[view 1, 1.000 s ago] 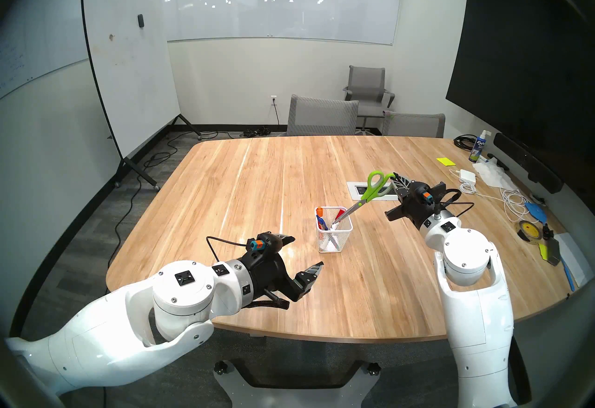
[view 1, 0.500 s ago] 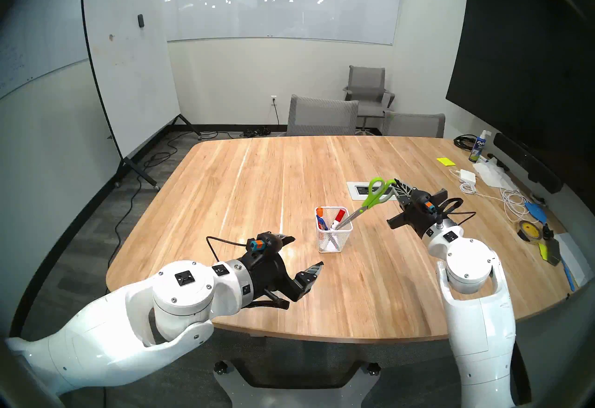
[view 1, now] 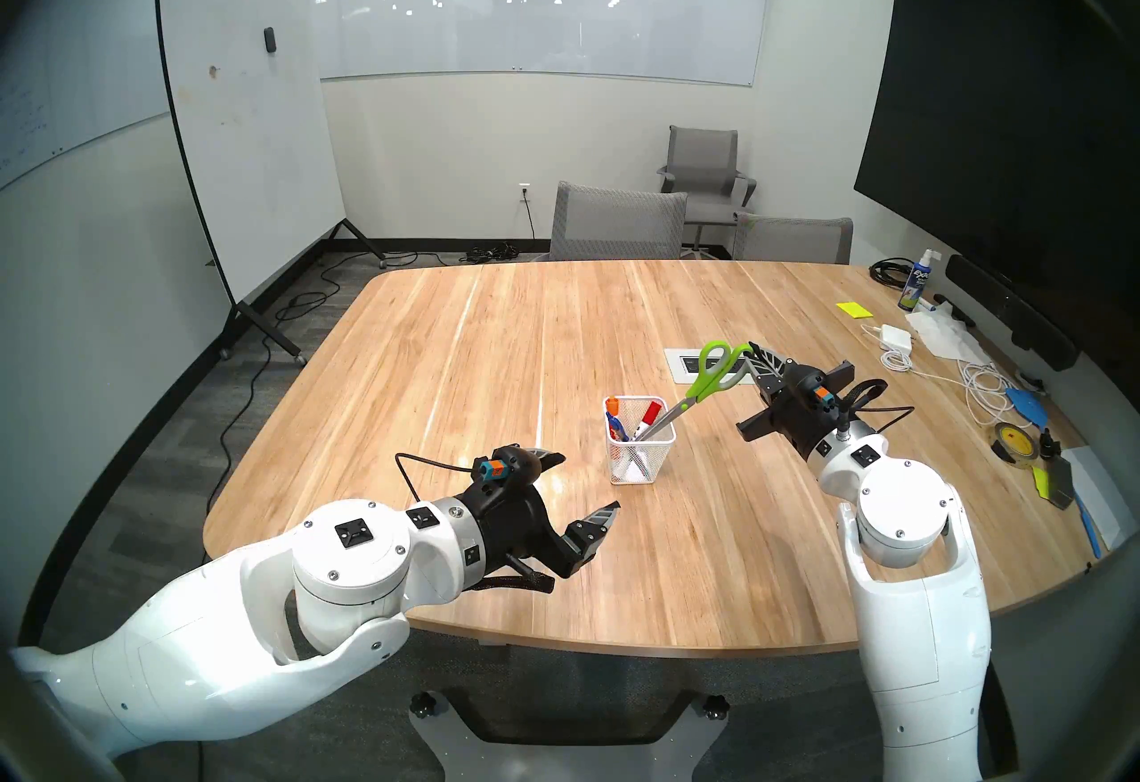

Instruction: Place the pen, the marker, and the scissors into the pen holder

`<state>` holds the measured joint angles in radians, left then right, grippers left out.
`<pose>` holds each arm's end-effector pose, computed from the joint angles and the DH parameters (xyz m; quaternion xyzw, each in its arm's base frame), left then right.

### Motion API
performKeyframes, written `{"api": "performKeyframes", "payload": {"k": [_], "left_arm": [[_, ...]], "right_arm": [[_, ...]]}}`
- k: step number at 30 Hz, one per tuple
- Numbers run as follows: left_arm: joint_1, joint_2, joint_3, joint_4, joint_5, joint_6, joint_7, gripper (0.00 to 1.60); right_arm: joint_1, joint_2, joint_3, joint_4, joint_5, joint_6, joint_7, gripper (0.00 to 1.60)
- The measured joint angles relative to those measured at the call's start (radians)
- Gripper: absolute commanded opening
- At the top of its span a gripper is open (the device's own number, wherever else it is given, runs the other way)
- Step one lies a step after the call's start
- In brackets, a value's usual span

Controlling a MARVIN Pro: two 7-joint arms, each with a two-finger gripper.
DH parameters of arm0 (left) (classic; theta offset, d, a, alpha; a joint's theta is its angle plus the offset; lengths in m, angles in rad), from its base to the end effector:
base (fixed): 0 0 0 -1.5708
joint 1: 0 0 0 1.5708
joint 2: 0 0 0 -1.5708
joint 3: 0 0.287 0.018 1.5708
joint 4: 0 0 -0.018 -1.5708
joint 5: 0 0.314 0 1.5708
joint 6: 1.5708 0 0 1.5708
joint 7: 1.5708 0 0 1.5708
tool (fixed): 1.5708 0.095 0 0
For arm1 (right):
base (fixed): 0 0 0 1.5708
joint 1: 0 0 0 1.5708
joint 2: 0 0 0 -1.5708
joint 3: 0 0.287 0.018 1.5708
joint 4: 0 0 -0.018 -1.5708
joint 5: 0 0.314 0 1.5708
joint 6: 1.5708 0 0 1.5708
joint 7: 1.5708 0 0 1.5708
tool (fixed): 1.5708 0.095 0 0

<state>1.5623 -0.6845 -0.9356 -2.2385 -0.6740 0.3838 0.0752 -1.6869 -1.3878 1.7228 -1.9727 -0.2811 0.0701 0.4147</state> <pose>0.2856 -0.0851 -0.2246 0.7476 -0.3329 0.5326 0.2158 0.3804 -0.0550 -0.2000 0.6383 0.2680 0.7151 0.0968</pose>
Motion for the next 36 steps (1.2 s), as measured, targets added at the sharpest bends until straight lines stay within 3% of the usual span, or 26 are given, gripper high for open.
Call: {"api": "performKeyframes", "payload": {"k": [11,36], "left_arm": [[0.0,0.0,0.0,0.0,0.0,0.0,0.0,1.6],[0.0,0.0,0.0,0.0,0.0,0.0,0.0,1.6]], "right_arm": [[-0.006,-0.012,-0.023,-0.013,-0.013,0.003,-0.013,0.0],[0.005,-0.047,-0.097,0.028,-0.124,-0.013,-0.091,0.0]]}}
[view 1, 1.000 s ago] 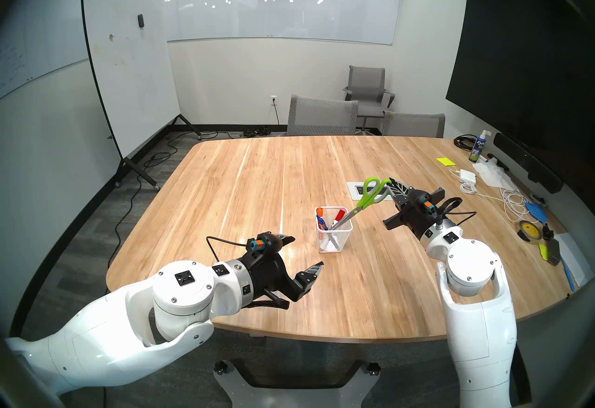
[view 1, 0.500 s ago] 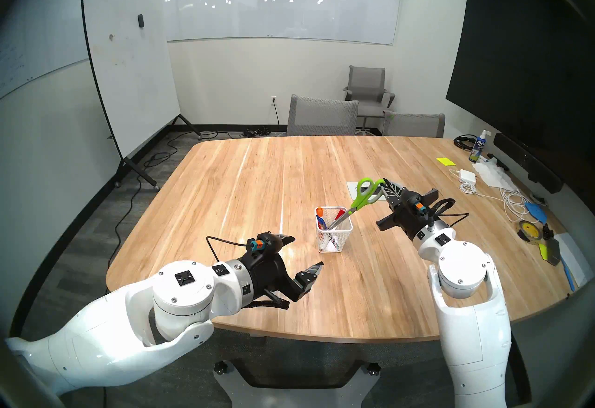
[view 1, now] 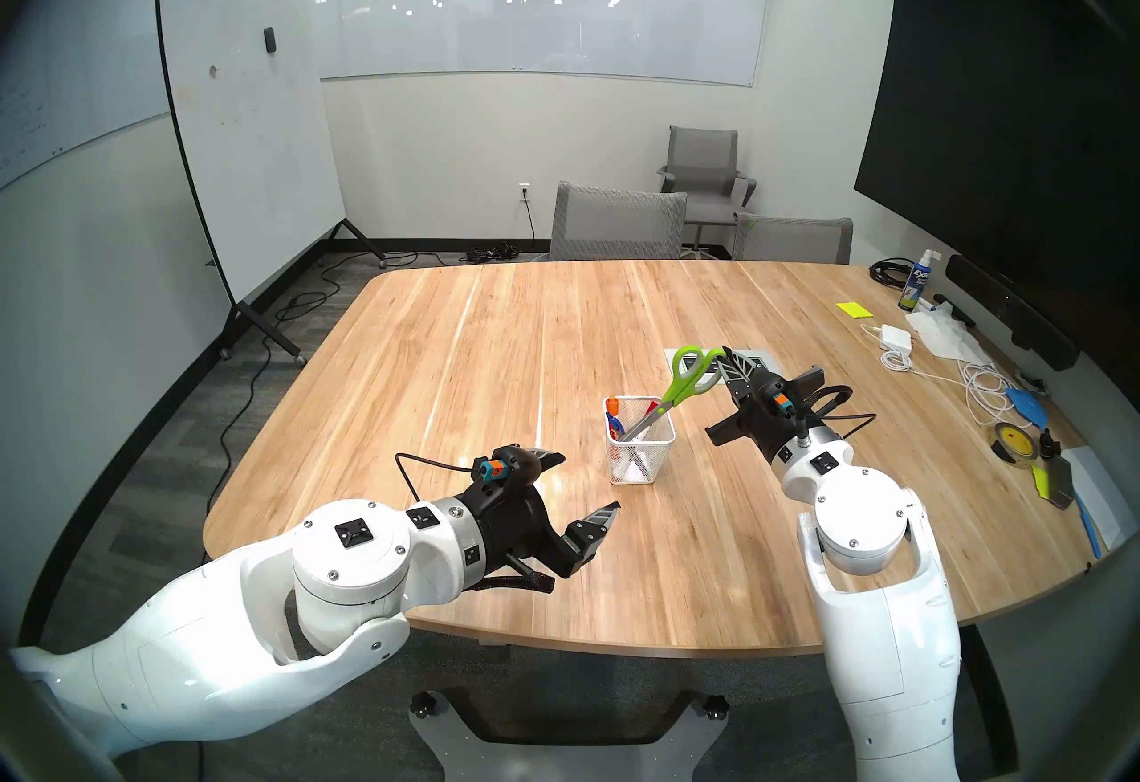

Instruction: Place the pen, the marker, and the scissors into the pen holder

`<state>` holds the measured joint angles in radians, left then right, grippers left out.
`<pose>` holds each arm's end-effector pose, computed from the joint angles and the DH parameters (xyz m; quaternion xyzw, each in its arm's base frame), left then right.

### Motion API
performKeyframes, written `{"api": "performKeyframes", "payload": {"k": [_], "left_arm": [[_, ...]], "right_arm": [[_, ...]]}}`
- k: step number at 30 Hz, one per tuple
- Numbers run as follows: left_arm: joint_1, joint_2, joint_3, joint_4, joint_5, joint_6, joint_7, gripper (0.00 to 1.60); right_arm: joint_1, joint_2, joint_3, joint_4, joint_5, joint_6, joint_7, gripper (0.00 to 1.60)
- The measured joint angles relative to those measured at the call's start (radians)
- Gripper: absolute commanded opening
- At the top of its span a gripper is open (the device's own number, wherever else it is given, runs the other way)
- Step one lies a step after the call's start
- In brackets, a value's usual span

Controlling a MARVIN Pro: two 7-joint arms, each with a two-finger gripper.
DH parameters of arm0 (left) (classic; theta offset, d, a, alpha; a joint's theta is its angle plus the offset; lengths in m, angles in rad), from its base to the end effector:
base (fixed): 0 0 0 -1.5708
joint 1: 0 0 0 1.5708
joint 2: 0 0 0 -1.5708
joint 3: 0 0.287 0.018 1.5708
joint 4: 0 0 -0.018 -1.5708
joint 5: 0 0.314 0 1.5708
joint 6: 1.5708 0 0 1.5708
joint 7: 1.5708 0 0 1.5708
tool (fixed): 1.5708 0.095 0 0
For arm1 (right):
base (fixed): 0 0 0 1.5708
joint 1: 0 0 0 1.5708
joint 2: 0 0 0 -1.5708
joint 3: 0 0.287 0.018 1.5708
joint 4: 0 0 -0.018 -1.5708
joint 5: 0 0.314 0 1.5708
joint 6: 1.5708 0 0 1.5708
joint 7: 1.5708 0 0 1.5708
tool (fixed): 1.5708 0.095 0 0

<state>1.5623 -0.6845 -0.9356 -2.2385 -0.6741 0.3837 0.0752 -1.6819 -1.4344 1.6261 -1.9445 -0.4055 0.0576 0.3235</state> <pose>0.2856 -0.0851 -0.2246 0.7476 -0.3329 0.5326 0.2159 0.3861 -0.0202 -0.2148 0.6336 0.2770 0.7121 0.1214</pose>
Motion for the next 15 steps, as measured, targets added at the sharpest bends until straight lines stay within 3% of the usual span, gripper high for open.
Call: {"api": "performKeyframes", "payload": {"k": [15], "left_arm": [[0.0,0.0,0.0,0.0,0.0,0.0,0.0,1.6]], "right_arm": [[-0.002,0.002,-0.017,0.029,-0.049,-0.054,-0.029,0.0]]}}
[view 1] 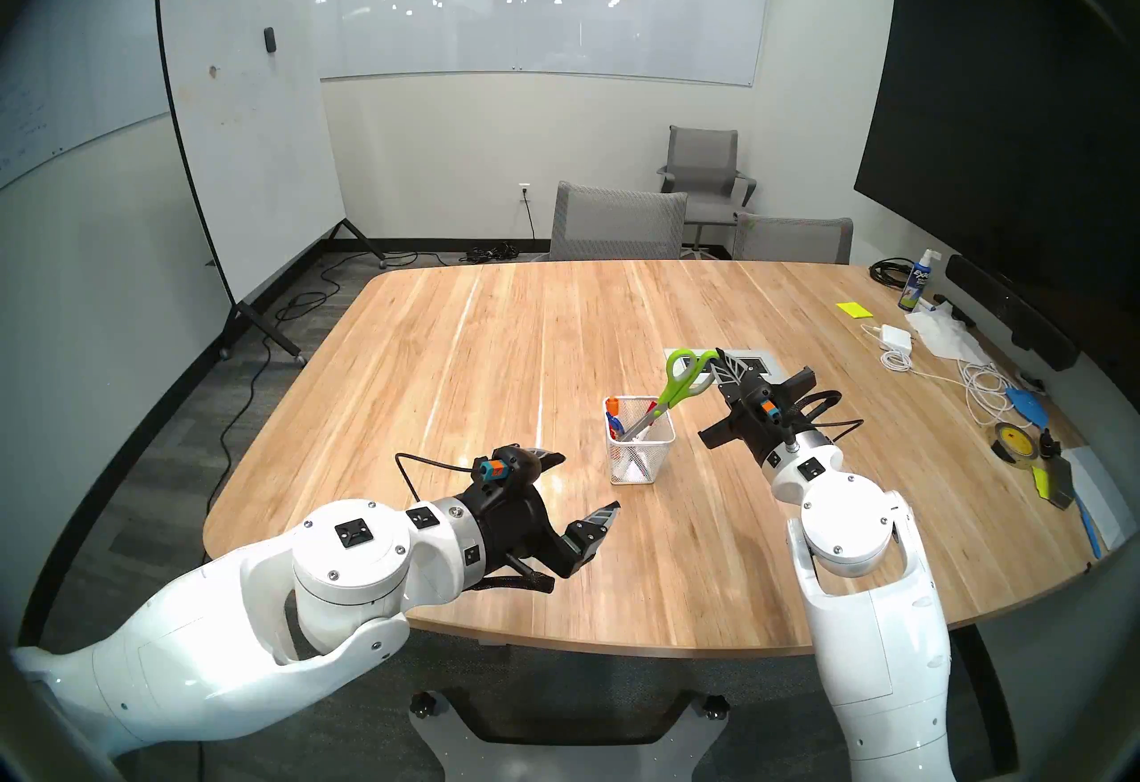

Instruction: Place the pen, the marker, and the scissors into the pen holder

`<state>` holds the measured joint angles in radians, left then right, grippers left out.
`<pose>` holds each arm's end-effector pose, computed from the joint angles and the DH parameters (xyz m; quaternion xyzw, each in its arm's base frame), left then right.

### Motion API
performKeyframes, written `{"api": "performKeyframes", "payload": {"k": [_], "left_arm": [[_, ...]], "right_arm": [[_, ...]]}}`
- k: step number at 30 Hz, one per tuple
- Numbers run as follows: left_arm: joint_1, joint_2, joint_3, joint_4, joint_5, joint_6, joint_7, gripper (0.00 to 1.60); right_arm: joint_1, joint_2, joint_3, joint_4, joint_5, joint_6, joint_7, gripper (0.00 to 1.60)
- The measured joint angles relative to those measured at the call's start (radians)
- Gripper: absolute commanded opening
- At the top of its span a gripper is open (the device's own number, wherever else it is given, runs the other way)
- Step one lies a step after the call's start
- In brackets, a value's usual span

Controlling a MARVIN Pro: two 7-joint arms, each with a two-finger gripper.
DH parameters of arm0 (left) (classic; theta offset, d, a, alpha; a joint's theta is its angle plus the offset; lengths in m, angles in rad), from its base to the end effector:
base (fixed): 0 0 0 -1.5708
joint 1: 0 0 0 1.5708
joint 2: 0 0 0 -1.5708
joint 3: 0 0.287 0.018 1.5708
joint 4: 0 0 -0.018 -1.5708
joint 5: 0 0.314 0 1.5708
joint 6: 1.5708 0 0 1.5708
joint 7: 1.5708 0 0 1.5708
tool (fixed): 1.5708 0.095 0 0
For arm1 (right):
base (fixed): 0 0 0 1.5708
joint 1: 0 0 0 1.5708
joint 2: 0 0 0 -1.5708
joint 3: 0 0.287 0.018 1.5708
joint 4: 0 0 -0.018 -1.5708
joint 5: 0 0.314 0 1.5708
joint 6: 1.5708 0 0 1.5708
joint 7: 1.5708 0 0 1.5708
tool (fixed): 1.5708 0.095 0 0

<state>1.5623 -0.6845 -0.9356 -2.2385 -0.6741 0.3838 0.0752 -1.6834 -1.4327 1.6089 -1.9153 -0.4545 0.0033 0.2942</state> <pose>0.2856 -0.0851 -0.2246 0.7476 -0.3329 0.5326 0.2159 0.3874 -0.0157 -0.2233 0.6194 0.2940 0.7146 0.1387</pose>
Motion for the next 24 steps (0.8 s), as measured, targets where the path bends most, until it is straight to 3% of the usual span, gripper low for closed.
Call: {"api": "performKeyframes", "payload": {"k": [24], "left_arm": [[0.0,0.0,0.0,0.0,0.0,0.0,0.0,1.6]], "right_arm": [[-0.017,0.028,-0.006,0.032,-0.029,-0.06,-0.006,0.0]]}}
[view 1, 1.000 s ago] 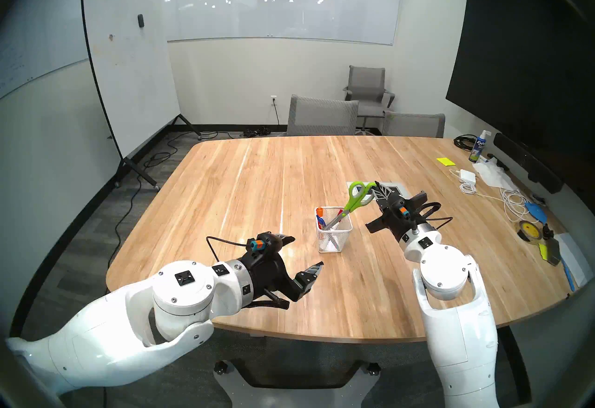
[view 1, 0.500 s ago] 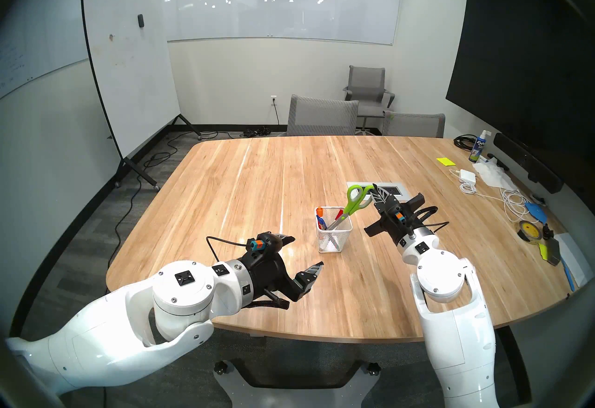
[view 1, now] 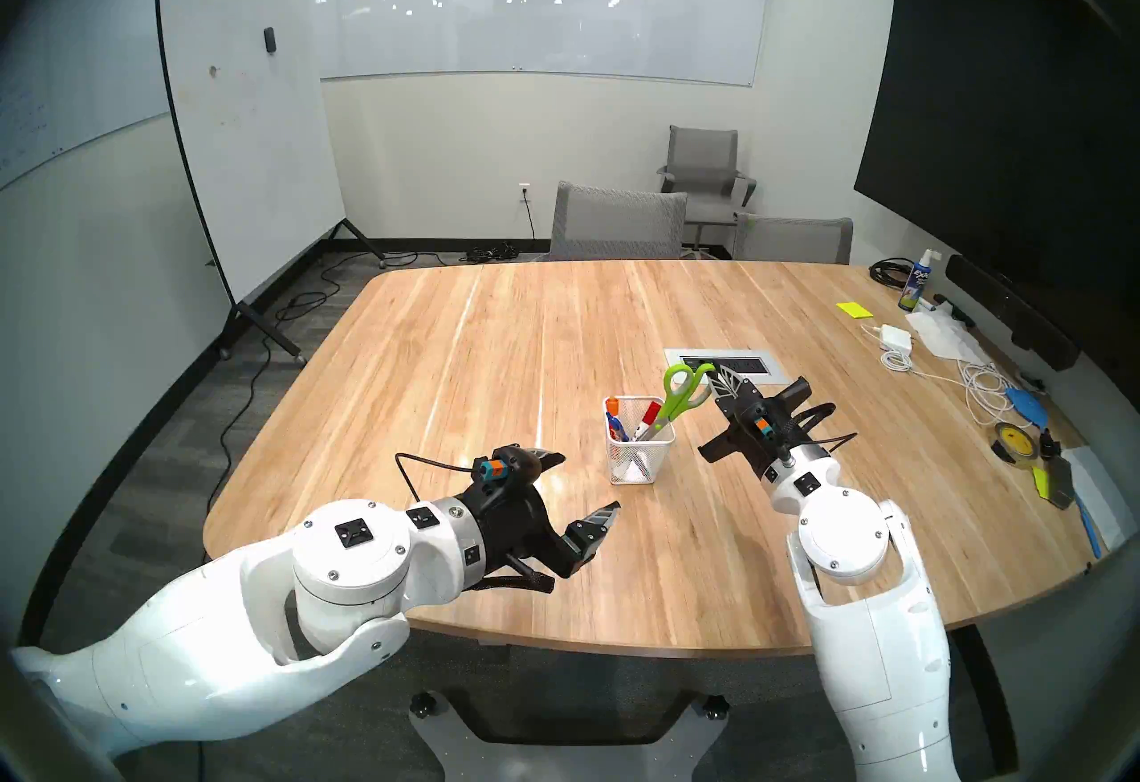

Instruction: Place the pen, the marker, and the scissors into the pen holder

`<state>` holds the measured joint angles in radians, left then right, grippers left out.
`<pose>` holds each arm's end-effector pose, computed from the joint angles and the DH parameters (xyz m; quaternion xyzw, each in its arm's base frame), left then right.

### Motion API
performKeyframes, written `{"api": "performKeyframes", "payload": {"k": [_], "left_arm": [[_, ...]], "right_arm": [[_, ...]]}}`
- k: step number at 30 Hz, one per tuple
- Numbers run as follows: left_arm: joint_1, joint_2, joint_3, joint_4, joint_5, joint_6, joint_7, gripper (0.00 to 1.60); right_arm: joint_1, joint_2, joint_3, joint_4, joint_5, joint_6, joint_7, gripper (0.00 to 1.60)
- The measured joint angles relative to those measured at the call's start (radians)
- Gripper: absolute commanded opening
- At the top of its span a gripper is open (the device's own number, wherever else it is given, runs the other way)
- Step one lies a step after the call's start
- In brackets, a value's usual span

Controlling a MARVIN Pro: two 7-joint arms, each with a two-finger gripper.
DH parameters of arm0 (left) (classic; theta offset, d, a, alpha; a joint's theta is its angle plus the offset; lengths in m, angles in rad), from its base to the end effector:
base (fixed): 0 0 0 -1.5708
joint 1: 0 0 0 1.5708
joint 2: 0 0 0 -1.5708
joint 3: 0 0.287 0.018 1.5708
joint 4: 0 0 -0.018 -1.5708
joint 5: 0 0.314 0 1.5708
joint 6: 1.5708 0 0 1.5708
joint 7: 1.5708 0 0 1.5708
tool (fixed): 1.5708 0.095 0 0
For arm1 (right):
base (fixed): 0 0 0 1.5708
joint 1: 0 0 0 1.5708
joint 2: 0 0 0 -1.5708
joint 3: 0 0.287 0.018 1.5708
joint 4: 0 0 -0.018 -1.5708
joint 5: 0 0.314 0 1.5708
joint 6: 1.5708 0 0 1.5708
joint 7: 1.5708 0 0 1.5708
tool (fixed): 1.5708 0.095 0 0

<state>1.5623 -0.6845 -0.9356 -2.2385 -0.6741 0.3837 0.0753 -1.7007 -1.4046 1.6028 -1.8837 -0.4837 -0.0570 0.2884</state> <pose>0.2856 -0.0851 -0.2246 0.7476 -0.3328 0.5327 0.2158 0.3842 -0.0180 -0.2384 0.6094 0.3241 0.7083 0.1476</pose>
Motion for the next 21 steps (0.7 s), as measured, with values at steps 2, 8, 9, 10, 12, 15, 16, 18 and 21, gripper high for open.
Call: {"api": "performKeyframes", "payload": {"k": [2,8,9,10,12,15,16,18,21], "left_arm": [[0.0,0.0,0.0,0.0,0.0,0.0,0.0,1.6],[0.0,0.0,0.0,0.0,0.0,0.0,0.0,1.6],[0.0,0.0,0.0,0.0,0.0,0.0,0.0,1.6],[0.0,0.0,0.0,0.0,0.0,0.0,0.0,1.6],[0.0,0.0,0.0,0.0,0.0,0.0,0.0,1.6],[0.0,0.0,0.0,0.0,0.0,0.0,0.0,1.6],[0.0,0.0,0.0,0.0,0.0,0.0,0.0,1.6],[0.0,0.0,0.0,0.0,0.0,0.0,0.0,1.6],[0.0,0.0,0.0,0.0,0.0,0.0,0.0,1.6]], "right_arm": [[-0.002,0.002,-0.002,0.0,0.0,-0.003,0.0,0.0],[-0.014,0.005,-0.012,-0.002,0.0,-0.007,0.0,0.0],[-0.015,0.005,-0.013,-0.002,0.0,-0.007,0.0,0.0],[-0.017,0.006,-0.015,-0.003,0.0,-0.007,0.0,0.0],[-0.02,0.007,-0.019,-0.004,0.0,-0.008,0.0,0.0],[-0.024,0.009,-0.023,-0.006,0.0,-0.007,0.0,0.0],[-0.025,0.01,-0.025,-0.007,-0.001,-0.007,0.0,0.0],[-0.027,0.011,-0.027,-0.009,-0.001,-0.007,0.0,0.0],[-0.03,0.012,-0.031,-0.013,-0.003,-0.004,0.0,0.0]]}}
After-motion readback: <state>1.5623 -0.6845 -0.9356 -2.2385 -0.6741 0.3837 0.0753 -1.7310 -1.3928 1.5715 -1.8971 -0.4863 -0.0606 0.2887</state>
